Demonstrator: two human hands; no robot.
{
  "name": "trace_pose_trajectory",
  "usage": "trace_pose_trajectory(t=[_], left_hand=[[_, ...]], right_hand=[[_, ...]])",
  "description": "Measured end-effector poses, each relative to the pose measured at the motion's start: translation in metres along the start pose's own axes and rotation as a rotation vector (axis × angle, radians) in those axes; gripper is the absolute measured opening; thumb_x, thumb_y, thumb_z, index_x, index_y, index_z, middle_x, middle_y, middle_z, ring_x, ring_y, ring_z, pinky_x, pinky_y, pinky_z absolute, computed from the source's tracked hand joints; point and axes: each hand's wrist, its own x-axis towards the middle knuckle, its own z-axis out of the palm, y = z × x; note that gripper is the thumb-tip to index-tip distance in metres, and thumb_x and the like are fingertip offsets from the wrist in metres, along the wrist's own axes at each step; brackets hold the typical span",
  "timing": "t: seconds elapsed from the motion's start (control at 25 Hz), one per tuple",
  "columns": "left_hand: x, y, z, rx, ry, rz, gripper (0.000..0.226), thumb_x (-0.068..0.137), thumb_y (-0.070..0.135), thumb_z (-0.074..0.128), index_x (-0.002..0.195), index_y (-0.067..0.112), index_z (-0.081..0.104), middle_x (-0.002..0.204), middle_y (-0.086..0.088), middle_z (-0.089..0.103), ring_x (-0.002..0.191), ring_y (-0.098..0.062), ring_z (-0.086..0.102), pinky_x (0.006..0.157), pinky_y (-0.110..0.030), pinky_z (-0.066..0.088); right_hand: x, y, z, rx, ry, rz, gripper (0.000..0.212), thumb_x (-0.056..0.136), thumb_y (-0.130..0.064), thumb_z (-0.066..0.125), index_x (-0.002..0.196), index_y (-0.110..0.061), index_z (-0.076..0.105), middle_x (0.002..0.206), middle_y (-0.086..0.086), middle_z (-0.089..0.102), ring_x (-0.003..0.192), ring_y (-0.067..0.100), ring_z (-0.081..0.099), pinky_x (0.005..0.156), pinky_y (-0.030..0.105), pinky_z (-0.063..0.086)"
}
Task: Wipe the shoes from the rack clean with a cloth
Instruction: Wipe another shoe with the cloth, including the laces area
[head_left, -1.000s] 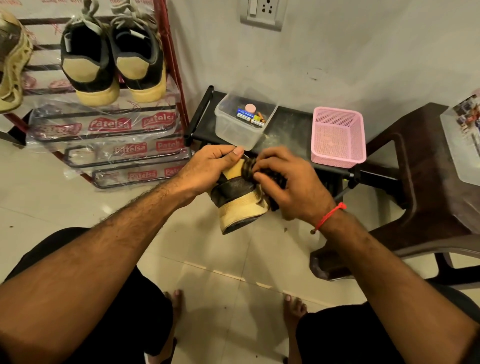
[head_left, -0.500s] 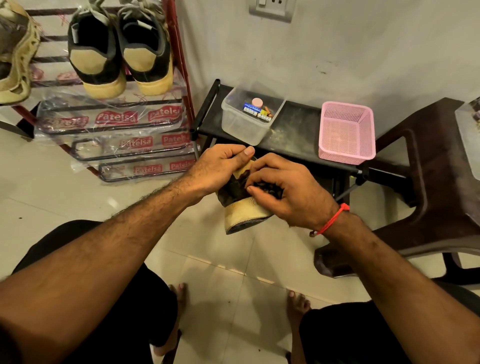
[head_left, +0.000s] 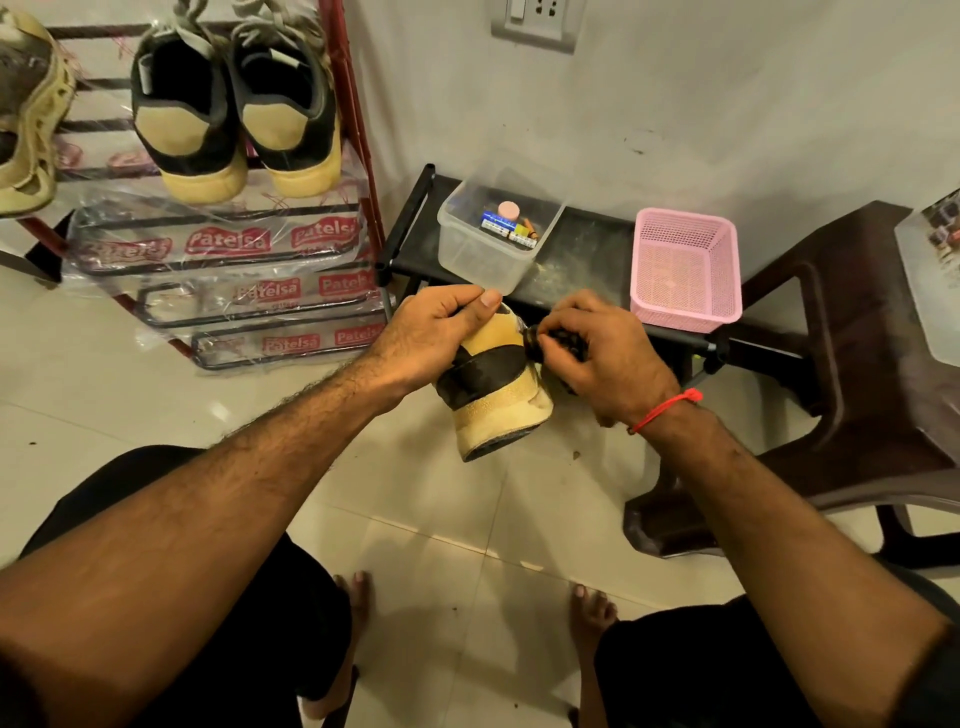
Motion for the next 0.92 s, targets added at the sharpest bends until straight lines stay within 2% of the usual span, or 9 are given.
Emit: trace_pose_trajectory(t=[0.16,0.2,0.32,0.4,0.48,0.6,0.72,0.84,0.92], left_hand=[[0.001,0.0,-0.009,0.014,-0.006,0.045,0.043,0.104,0.045,0.051,0.094,0.008,0.07,0.08,-0.003,0.065,0.074,-0.019,0.059,0.074,-0.043,0.05],[-0.001,0.0,-0.008,0.007,-0.028,0.055,0.044,0.104,0.045,0.051,0.093,0.007,0.069,0.078,-0.002,0.063,0.073,-0.017,0.058,0.074,-0.042,0.048],[-0.006,0.004,-0.002,-0.05,-0.096,0.041,0.04,0.1,0.048,0.049,0.093,0.016,0.072,0.076,0.01,0.067,0.073,-0.008,0.063,0.07,-0.028,0.053],[-0.008,0.01,-0.003,-0.1,-0.124,0.062,0.032,0.098,0.047,0.048,0.089,0.026,0.07,0.073,0.016,0.067,0.071,-0.001,0.064,0.063,-0.016,0.051],[-0.006,0.011,-0.006,-0.116,-0.128,0.088,0.03,0.103,0.04,0.047,0.091,0.025,0.07,0.077,0.012,0.068,0.075,-0.003,0.065,0.065,-0.016,0.051],[-0.006,0.007,0.0,-0.134,-0.148,0.107,0.028,0.107,0.028,0.046,0.099,0.022,0.072,0.087,0.008,0.072,0.085,-0.003,0.068,0.073,-0.018,0.053],[-0.01,0.008,0.0,-0.185,-0.122,0.109,0.027,0.102,0.038,0.047,0.097,0.026,0.071,0.082,0.013,0.071,0.079,-0.003,0.067,0.07,-0.019,0.052],[-0.009,0.01,-0.003,-0.185,-0.126,0.133,0.031,0.099,0.042,0.046,0.102,0.026,0.072,0.085,0.013,0.073,0.081,-0.003,0.068,0.07,-0.017,0.053],[-0.01,0.011,-0.003,-0.198,-0.134,0.147,0.029,0.099,0.041,0.045,0.093,0.033,0.073,0.078,0.015,0.07,0.074,0.0,0.065,0.066,-0.015,0.051]], right_hand=[[-0.016,-0.029,0.004,0.141,-0.064,-0.186,0.014,0.09,-0.02,0.066,0.097,-0.01,0.073,0.103,0.003,0.064,0.093,0.013,0.061,0.086,0.021,0.051],[-0.016,-0.028,0.004,0.151,-0.074,-0.214,0.013,0.09,-0.019,0.067,0.097,-0.01,0.073,0.104,0.003,0.064,0.093,0.013,0.061,0.086,0.02,0.051],[-0.001,-0.004,-0.002,0.106,0.009,-0.009,0.01,0.092,-0.018,0.066,0.097,-0.012,0.072,0.1,0.003,0.062,0.09,0.015,0.059,0.085,0.037,0.054],[-0.002,-0.006,-0.006,0.149,0.083,0.039,0.01,0.092,-0.018,0.066,0.096,-0.011,0.071,0.099,0.004,0.062,0.09,0.016,0.059,0.083,0.041,0.054],[-0.007,-0.031,-0.006,0.278,0.09,-0.115,0.011,0.092,-0.016,0.065,0.097,-0.008,0.071,0.1,0.006,0.064,0.094,0.017,0.061,0.086,0.032,0.054],[-0.011,-0.05,0.001,0.171,0.069,-0.279,0.011,0.091,-0.013,0.067,0.098,-0.006,0.07,0.103,0.008,0.064,0.094,0.016,0.061,0.087,0.021,0.05],[-0.001,-0.021,0.005,0.149,0.193,-0.082,0.012,0.094,-0.016,0.063,0.098,-0.006,0.069,0.097,0.006,0.062,0.087,0.016,0.058,0.08,0.025,0.051],[0.001,0.002,0.003,0.181,0.179,0.224,0.012,0.096,-0.019,0.063,0.098,-0.009,0.069,0.094,0.0,0.062,0.086,0.014,0.058,0.081,0.036,0.053],[-0.003,-0.007,0.001,0.272,0.168,0.215,0.012,0.096,-0.02,0.063,0.098,-0.011,0.069,0.094,-0.001,0.063,0.087,0.011,0.059,0.08,0.029,0.051]])
